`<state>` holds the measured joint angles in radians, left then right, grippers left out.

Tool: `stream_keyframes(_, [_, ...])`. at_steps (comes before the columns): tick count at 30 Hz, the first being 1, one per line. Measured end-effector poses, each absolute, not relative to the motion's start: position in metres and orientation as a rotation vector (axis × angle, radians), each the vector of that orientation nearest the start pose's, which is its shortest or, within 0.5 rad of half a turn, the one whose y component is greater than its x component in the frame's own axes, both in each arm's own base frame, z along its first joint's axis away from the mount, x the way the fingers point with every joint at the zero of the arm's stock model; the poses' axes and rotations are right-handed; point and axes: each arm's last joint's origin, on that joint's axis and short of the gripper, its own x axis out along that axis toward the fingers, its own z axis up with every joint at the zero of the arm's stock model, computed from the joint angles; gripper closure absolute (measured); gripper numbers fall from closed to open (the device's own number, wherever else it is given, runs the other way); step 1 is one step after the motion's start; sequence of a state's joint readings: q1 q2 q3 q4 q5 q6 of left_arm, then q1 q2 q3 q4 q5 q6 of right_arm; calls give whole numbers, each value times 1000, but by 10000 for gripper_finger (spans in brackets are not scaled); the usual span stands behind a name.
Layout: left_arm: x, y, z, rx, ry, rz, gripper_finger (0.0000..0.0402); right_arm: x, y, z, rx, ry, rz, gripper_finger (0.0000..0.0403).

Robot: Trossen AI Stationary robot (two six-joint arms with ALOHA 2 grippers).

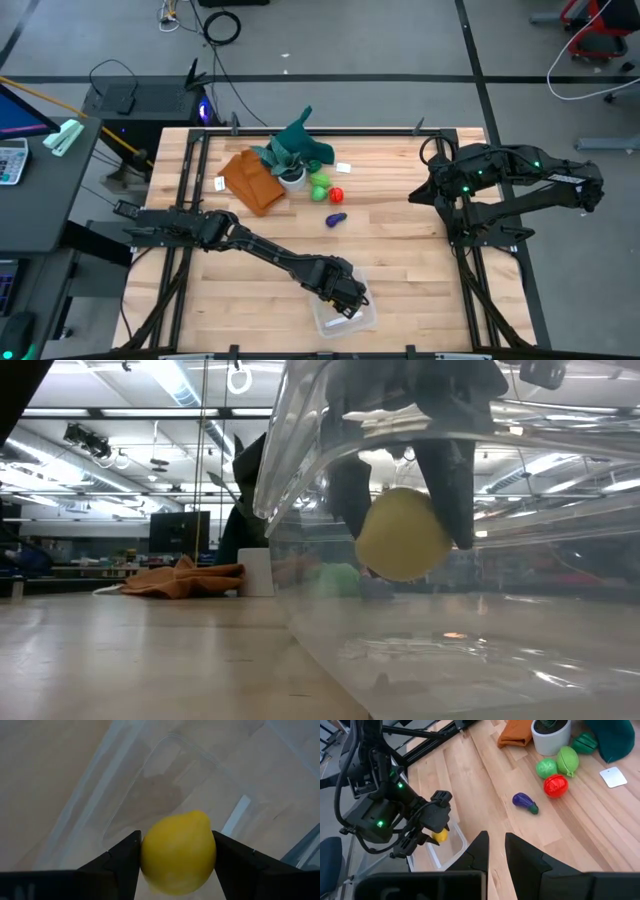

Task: Pick and placing Produce into tupperware
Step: Put the lemon into the transparent bin

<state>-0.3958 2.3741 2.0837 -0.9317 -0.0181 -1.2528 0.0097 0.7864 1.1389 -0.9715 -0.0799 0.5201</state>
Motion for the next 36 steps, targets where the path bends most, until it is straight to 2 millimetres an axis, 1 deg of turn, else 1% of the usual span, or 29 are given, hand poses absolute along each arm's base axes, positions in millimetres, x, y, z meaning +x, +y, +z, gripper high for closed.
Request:
stream_keyframes(4, [456,-190,179,-833,1218,458,182,121,3,375,525,628,-77,373])
stream_keyframes(36, [456,-191,179,-839,1230,425,176,121,4,375,530,628,-78,373])
